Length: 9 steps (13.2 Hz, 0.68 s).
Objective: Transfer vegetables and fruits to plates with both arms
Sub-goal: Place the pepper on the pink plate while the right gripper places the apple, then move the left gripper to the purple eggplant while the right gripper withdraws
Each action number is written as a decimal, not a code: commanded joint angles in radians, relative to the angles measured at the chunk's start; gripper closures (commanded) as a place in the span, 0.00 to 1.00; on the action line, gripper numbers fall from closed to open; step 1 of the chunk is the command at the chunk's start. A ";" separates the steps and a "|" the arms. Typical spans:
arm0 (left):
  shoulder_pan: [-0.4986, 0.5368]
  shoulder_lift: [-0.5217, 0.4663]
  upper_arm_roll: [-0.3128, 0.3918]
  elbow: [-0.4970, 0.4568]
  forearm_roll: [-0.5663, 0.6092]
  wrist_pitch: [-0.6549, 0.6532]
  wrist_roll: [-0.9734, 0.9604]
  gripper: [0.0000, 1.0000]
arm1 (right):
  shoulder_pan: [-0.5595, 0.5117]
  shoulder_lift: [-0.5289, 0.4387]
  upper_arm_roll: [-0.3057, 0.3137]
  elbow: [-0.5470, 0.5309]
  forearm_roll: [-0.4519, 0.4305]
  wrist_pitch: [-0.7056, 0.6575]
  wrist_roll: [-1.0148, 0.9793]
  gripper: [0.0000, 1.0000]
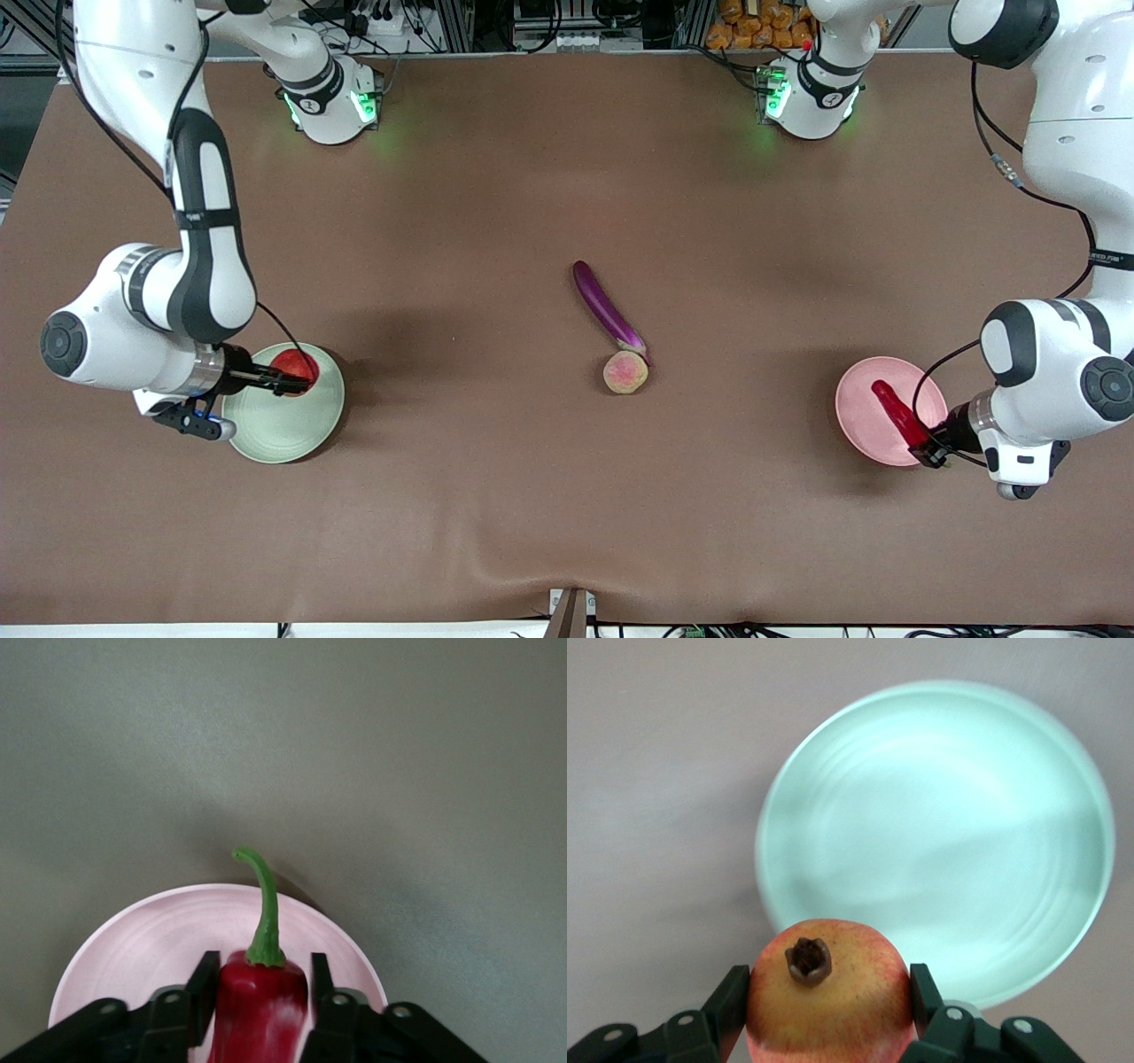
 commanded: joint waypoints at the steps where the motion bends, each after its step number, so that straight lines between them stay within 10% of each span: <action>1: -0.007 -0.021 -0.011 0.006 -0.009 -0.015 0.016 0.00 | -0.054 0.047 0.013 0.006 -0.016 0.062 -0.210 0.59; 4: -0.029 -0.043 -0.088 0.011 -0.021 -0.104 -0.012 0.00 | -0.087 0.064 0.013 0.000 -0.017 0.097 -0.357 0.49; 7: -0.085 -0.066 -0.206 0.009 -0.018 -0.188 -0.322 0.00 | -0.097 0.064 0.013 0.000 -0.017 0.080 -0.416 0.00; 9: -0.179 -0.076 -0.273 0.009 -0.018 -0.208 -0.578 0.00 | -0.087 0.055 0.013 0.006 -0.016 0.022 -0.378 0.00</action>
